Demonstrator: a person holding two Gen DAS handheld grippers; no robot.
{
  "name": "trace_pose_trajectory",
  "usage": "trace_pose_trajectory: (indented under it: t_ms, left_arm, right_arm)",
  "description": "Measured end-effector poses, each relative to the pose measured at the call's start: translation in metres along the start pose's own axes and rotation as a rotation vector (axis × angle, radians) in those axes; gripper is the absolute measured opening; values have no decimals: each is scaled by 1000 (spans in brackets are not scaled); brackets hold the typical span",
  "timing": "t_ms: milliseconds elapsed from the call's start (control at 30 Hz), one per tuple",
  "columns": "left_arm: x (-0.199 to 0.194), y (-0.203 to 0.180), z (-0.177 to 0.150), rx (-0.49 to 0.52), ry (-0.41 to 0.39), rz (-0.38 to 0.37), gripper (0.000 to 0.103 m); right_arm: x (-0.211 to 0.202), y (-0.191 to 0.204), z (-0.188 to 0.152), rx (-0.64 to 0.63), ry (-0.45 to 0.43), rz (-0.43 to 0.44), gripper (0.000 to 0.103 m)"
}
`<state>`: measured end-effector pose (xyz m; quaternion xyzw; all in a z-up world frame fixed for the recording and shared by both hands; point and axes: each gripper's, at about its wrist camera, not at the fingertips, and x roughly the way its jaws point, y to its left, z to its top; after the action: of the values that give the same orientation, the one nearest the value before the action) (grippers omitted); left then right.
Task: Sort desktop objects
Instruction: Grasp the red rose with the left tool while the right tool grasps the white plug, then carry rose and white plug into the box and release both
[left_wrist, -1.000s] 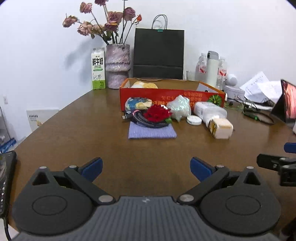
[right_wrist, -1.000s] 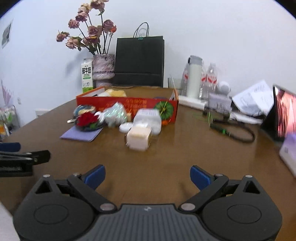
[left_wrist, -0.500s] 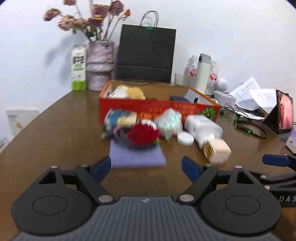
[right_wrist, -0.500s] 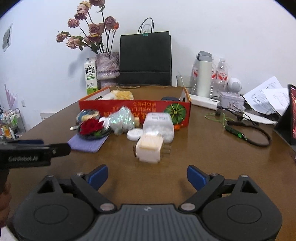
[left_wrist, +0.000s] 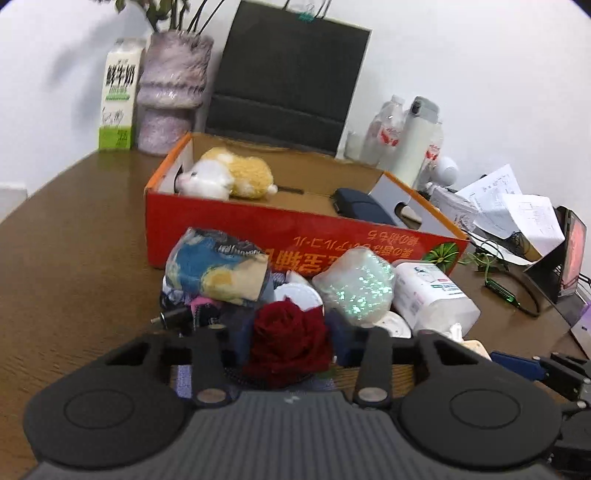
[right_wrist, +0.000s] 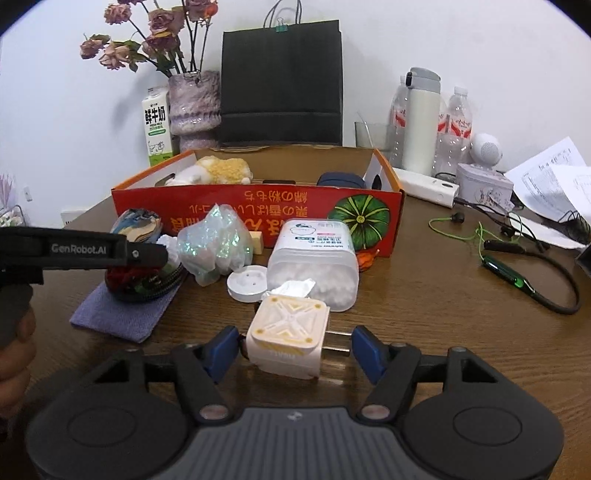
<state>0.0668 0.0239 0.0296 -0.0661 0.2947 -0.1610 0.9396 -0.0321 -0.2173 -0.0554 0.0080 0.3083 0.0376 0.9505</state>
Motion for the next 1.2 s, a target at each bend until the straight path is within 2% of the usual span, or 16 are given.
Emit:
trace_pose_trajectory:
  t_ms: [167, 267, 433, 600, 633, 733, 867, 967, 1067, 1100, 1200]
  left_arm:
    - [-41, -5, 2, -18, -93, -37, 29]
    - [-68, -10, 1, -21, -114, -31, 29]
    - [-99, -22, -20, 3, -65, -38, 29]
    - [-123, -34, -46, 48, -55, -36, 29]
    - [-127, -37, -51, 50, -47, -35, 29]
    - [-134, -43, -69, 56, -8, -58, 29]
    - [-132, -51, -89, 100, 54, -33, 30]
    - [-131, -53, -99, 126, 66, -46, 36]
    - [-132, -58, -103, 183, 49, -23, 51]
    - [-132, -58, -104, 191, 49, -25, 56]
    - [-131, -55, -106, 187, 59, -44, 61]
  right_arm:
    - [-10, -1, -5, 14, -10, 1, 64]
    - [-24, -1, -11, 20, -18, 5, 64]
    - [-63, 1, -27, 1, -51, 5, 64]
    - [-98, 5, -46, -10, -58, 21, 63]
    - [-104, 6, -49, -18, -65, 19, 57]
    - [-117, 6, -56, -31, -60, 22, 57]
    - [-129, 9, -66, -68, -64, 15, 58]
    - [-130, 12, -70, -87, -68, -2, 60]
    - [-126, 15, -69, -106, -72, -9, 63]
    - [-122, 18, -70, -126, -50, -13, 69]
    - [-112, 25, -76, -193, -8, -31, 70]
